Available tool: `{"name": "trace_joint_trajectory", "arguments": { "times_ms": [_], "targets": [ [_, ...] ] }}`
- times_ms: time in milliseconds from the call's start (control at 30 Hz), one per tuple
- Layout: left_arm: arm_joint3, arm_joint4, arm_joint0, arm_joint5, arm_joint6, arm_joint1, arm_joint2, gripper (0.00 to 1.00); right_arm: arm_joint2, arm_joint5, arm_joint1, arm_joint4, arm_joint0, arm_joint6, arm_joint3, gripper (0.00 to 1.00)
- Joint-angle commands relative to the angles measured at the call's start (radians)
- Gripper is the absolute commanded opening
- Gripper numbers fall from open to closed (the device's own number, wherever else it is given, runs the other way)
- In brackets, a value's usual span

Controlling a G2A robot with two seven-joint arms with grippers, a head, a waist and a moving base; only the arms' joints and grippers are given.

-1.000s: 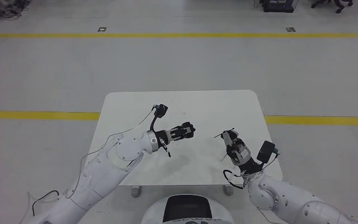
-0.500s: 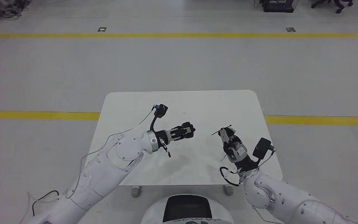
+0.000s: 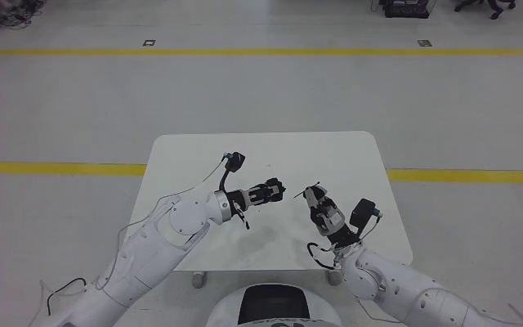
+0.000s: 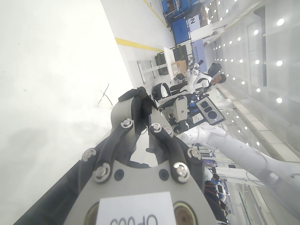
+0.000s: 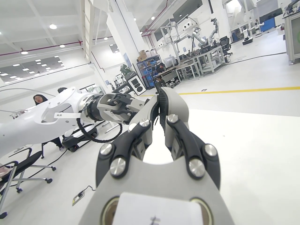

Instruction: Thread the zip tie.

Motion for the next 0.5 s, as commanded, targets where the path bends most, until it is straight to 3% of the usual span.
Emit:
{"name": "trace_joint_trajectory", "arguments": {
  "times_ms": [0,267,467],
  "targets": [
    [0.0,0.0,0.0,0.0,0.0,0.0,0.0,0.0,0.0,0.0,0.0,0.0,0.0,0.0,0.0,0.0],
    [0.0,0.0,0.0,0.0,0.0,0.0,0.0,0.0,0.004,0.001,-0.001,0.004,-0.001,0.003,-0.004,0.0],
    [0.0,0.0,0.0,0.0,0.0,0.0,0.0,0.0,0.042,-0.004,-0.023,-0.006,-0.023,-0.012,-0.002,0.0]
  ]
}}
